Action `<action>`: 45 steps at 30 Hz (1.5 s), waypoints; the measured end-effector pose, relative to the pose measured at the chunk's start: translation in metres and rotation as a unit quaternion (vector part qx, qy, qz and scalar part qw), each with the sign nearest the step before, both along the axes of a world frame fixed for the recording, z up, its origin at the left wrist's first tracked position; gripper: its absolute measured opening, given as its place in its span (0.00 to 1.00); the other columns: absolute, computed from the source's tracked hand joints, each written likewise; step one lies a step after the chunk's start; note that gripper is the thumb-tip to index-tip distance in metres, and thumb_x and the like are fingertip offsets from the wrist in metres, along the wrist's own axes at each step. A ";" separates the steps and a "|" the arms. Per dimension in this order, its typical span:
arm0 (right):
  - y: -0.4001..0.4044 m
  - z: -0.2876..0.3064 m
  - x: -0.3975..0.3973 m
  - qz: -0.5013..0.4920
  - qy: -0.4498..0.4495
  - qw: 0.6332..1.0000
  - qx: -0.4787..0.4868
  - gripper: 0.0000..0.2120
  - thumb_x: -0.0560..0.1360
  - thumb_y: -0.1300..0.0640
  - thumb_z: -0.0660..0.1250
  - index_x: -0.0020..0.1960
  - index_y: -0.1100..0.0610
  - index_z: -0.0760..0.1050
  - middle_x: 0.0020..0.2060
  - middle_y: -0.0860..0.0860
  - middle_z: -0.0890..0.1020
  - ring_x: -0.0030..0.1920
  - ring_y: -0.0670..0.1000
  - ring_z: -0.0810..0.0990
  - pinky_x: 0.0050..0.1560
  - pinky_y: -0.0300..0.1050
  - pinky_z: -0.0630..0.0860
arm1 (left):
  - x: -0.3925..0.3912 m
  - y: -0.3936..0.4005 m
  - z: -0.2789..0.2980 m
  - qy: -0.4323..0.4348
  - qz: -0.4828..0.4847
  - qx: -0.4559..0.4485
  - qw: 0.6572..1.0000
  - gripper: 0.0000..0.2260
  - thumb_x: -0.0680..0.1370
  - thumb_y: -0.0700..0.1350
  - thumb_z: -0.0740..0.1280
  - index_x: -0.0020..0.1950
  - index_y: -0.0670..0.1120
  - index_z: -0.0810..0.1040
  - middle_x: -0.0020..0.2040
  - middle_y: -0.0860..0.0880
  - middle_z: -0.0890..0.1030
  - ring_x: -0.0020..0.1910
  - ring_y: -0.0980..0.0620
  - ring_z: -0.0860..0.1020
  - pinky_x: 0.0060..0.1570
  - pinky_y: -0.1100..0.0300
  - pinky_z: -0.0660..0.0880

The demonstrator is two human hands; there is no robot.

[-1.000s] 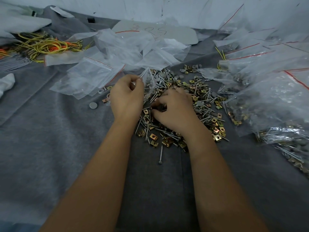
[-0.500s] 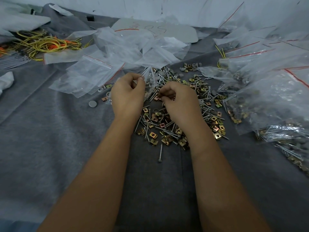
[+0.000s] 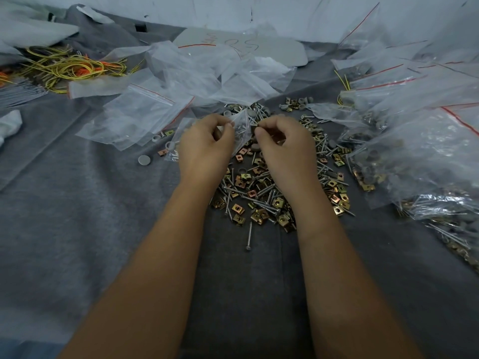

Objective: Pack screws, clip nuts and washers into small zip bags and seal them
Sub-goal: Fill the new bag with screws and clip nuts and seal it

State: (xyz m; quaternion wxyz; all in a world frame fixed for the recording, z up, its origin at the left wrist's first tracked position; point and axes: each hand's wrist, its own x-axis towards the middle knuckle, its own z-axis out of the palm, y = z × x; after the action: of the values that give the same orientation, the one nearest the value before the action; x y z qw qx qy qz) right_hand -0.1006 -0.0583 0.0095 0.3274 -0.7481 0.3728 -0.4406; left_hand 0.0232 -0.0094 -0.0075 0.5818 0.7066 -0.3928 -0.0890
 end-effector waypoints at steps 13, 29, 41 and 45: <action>0.001 -0.003 0.002 -0.051 0.184 0.977 -0.091 0.06 0.77 0.56 0.67 0.51 0.52 0.82 0.45 0.48 0.80 0.48 0.50 0.77 0.52 0.50 0.76 | 0.003 -0.001 0.002 0.053 0.036 -0.041 0.997 0.09 0.77 0.44 0.66 0.40 0.57 0.78 0.31 0.53 0.75 0.28 0.58 0.69 0.33 0.59 0.67; 0.006 -0.004 0.012 -0.089 0.335 0.924 -0.162 0.12 0.75 0.46 0.66 0.49 0.53 0.82 0.46 0.51 0.79 0.53 0.54 0.74 0.56 0.50 0.68 | 0.002 -0.001 0.001 0.047 0.027 -0.036 0.998 0.10 0.77 0.44 0.66 0.39 0.57 0.78 0.29 0.55 0.74 0.28 0.59 0.69 0.32 0.60 0.66; 0.008 0.002 0.011 -0.107 0.145 0.974 -0.138 0.10 0.76 0.53 0.68 0.54 0.54 0.82 0.47 0.51 0.79 0.52 0.53 0.76 0.55 0.53 0.72 | -0.001 -0.001 -0.003 -0.007 -0.004 0.037 0.999 0.07 0.76 0.49 0.63 0.40 0.60 0.77 0.25 0.57 0.75 0.24 0.59 0.70 0.30 0.57 0.68; 0.005 -0.001 0.010 -0.112 0.164 0.971 -0.131 0.08 0.77 0.59 0.66 0.53 0.54 0.80 0.49 0.51 0.79 0.53 0.53 0.75 0.57 0.53 0.71 | 0.001 -0.001 -0.002 -0.003 0.054 0.021 0.998 0.06 0.78 0.47 0.64 0.47 0.55 0.80 0.27 0.54 0.73 0.27 0.58 0.70 0.32 0.59 0.66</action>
State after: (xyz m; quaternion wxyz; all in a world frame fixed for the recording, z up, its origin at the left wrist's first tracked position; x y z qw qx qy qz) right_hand -0.0909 -0.0537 0.0084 0.1098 -0.8002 0.4415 -0.3908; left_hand 0.0242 -0.0100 -0.0098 0.5697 0.7391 -0.3537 -0.0636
